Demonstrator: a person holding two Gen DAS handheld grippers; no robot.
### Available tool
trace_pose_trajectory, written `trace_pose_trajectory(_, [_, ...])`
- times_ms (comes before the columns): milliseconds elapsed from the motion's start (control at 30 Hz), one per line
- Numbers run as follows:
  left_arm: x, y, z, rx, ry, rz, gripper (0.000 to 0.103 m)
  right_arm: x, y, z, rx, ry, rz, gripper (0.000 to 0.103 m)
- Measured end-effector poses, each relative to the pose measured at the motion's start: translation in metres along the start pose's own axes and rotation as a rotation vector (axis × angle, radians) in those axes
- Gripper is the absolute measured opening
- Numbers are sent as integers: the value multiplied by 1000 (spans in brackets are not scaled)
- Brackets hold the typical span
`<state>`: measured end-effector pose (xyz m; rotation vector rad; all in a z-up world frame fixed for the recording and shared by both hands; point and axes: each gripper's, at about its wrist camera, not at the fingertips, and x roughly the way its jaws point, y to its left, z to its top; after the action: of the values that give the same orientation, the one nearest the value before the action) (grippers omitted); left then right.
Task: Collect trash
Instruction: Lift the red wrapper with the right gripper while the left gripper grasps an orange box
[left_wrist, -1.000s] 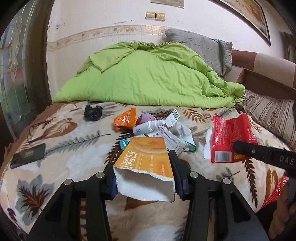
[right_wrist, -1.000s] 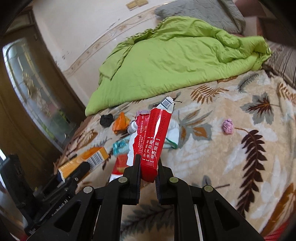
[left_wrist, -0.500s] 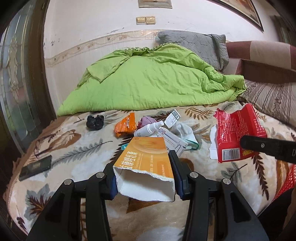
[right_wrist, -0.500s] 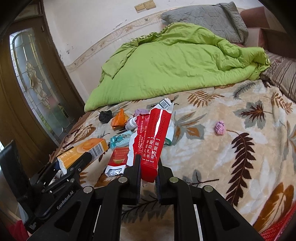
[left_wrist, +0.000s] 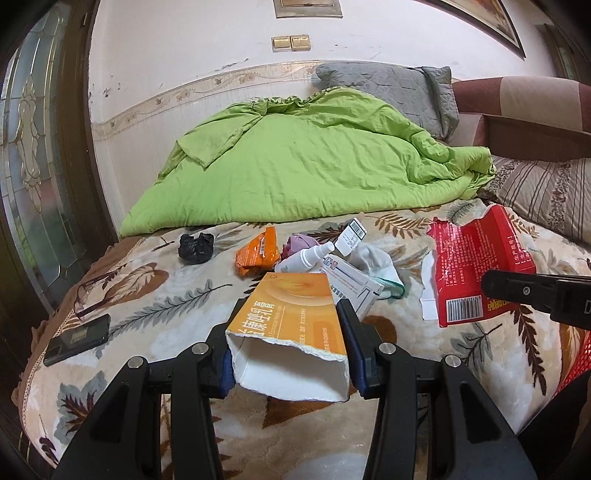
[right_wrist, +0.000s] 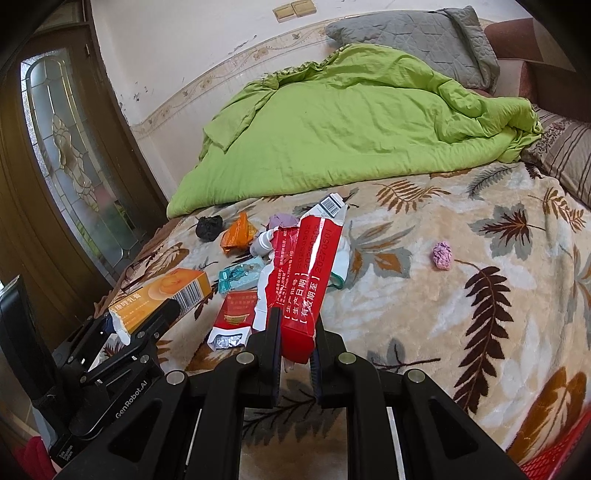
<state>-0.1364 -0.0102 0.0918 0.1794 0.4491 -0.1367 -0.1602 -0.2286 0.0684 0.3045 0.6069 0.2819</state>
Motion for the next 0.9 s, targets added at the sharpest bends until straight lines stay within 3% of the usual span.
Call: trace_pose_trajectory(900, [2,4,1,-6,7,-4,46,0,1,0,1,1,2,14])
